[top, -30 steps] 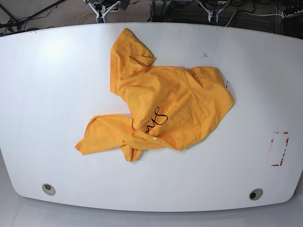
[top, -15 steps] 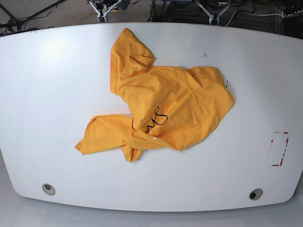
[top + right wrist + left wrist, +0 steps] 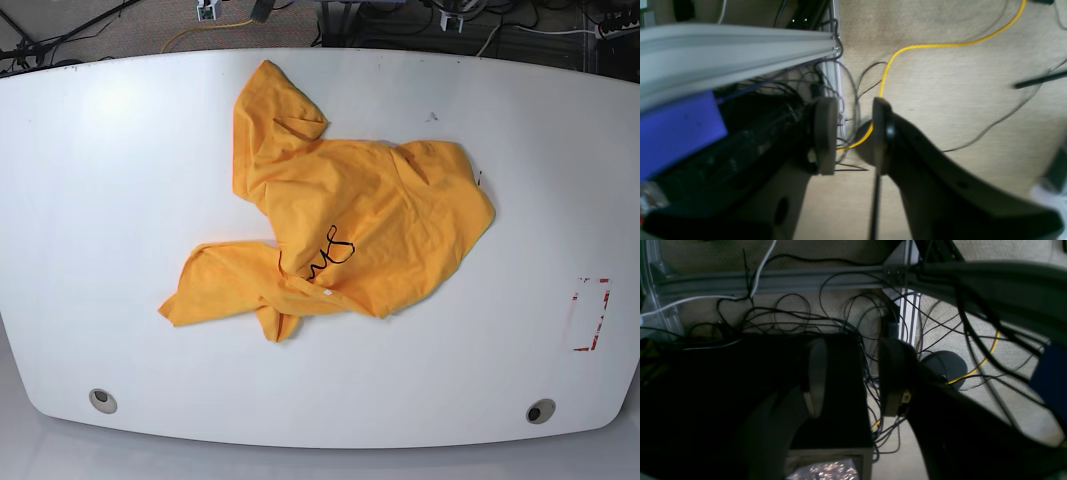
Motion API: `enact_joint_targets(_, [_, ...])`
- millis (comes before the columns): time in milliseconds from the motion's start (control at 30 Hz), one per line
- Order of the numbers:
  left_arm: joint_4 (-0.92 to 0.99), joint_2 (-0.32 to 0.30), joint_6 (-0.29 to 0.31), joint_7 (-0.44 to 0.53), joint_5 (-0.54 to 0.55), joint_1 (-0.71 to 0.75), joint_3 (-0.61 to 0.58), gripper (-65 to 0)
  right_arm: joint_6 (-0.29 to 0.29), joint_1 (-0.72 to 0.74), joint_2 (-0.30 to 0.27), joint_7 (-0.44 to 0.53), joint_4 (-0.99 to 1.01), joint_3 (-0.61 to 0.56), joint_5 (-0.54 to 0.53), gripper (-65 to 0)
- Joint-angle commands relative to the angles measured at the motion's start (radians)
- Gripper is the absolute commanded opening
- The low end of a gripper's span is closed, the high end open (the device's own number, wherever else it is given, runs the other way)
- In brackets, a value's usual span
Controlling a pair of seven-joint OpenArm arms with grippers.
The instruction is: Fold the T-shirt properly
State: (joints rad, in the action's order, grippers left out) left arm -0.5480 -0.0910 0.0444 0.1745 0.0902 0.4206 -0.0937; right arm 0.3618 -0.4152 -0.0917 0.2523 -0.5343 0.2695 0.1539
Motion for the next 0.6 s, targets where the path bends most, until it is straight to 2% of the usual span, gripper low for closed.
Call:
enact_joint_targets(0, [-0.076,-0.014,-0.004,0.009,0.003,0.06,0.002,-42.2,0.006,-0.06,0.017,0.011,-0.083,0.003,-0.003,-48.4])
enact_joint_targets(100, [-0.171,-0.022,-0.004,0.009,0.003,0.128,0.004,-42.2,0.006,-0.124,0.028,-0.02,-0.191,0.003,-0.004,-48.4])
enact_joint_targets(167, [-0.248,-0.057,-0.004,0.009,0.003,0.183,0.004,-42.2,0.007,-0.175,0.03,-0.038,-0.275,0.003,-0.018,-48.4])
enact_joint_targets(333, [-0.419,-0.085,-0.005,0.007,0.004,0.301,0.005,-42.4,0.016,-0.288,0.03,-0.094,-0.468,-0.003,-0.144,-48.4])
enact_joint_targets(400, [-0.519,-0.115,-0.004,0.007,0.004,0.378,0.033,-42.4,0.018,-0.354,0.025,-0.14,-0.576,-0.005,-0.211,-48.4])
enact_joint_targets(567, [-0.709,-0.131,-0.002,0.007,0.004,0.51,0.102,-42.4,0.018,-0.494,0.023,-0.213,-0.808,-0.003,-0.287,-48.4])
